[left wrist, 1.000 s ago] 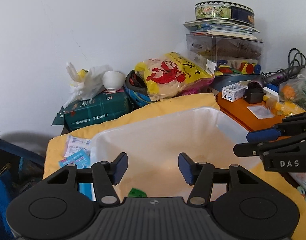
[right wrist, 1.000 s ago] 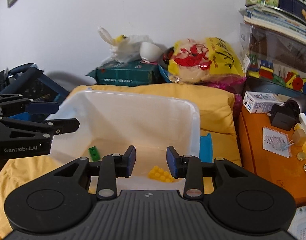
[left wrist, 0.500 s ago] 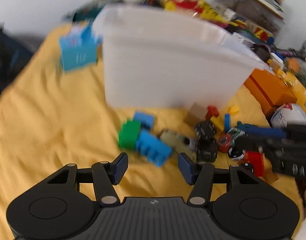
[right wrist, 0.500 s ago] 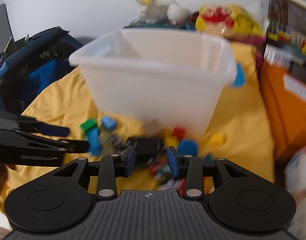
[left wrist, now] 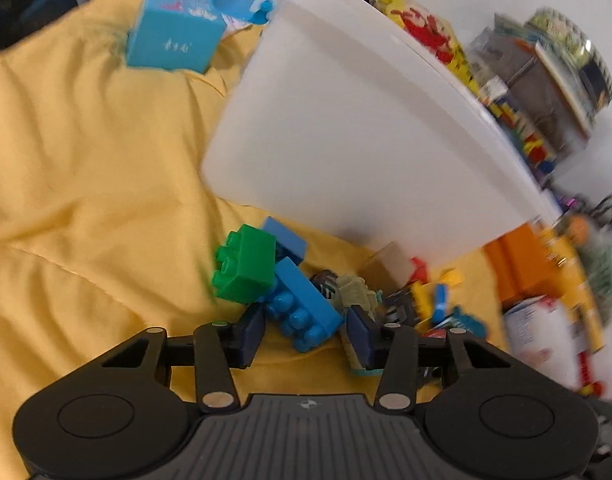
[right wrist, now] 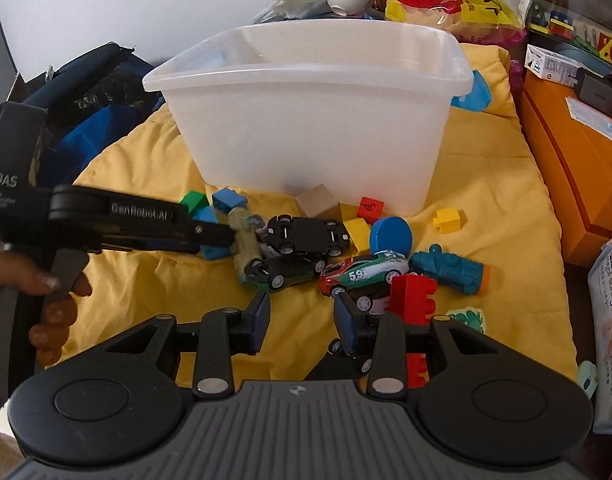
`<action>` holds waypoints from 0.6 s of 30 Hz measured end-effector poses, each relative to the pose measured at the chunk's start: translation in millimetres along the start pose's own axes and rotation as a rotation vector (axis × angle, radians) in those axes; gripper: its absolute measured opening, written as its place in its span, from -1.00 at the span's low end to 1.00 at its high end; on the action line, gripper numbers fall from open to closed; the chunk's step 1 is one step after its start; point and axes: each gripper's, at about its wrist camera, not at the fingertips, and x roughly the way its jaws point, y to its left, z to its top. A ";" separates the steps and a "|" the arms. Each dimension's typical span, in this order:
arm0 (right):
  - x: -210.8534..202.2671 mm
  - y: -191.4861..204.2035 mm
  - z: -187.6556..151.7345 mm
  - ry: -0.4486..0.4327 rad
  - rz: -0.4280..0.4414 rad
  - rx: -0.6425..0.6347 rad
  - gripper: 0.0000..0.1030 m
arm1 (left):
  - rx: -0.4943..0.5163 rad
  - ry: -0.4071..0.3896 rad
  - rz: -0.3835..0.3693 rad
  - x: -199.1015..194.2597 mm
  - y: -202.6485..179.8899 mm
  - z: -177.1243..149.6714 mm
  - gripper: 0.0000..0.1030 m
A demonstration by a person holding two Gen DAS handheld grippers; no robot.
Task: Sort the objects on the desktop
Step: 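Grasp the green brick with the right tool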
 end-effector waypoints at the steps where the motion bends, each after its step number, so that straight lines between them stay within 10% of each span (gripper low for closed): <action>1: 0.0 -0.2 -0.8 0.001 0.000 0.001 -0.23 | -0.016 0.002 -0.018 0.2 2.8 0.8 -0.10; 7: 0.1 4.4 1.2 -0.004 0.004 -0.021 -0.23 | 0.146 0.029 0.065 -16.2 -13.7 -5.4 -0.11; 18: 8.4 25.2 21.1 -0.037 0.063 -0.115 -0.23 | 0.794 0.167 0.330 -51.9 -56.5 -63.5 -0.09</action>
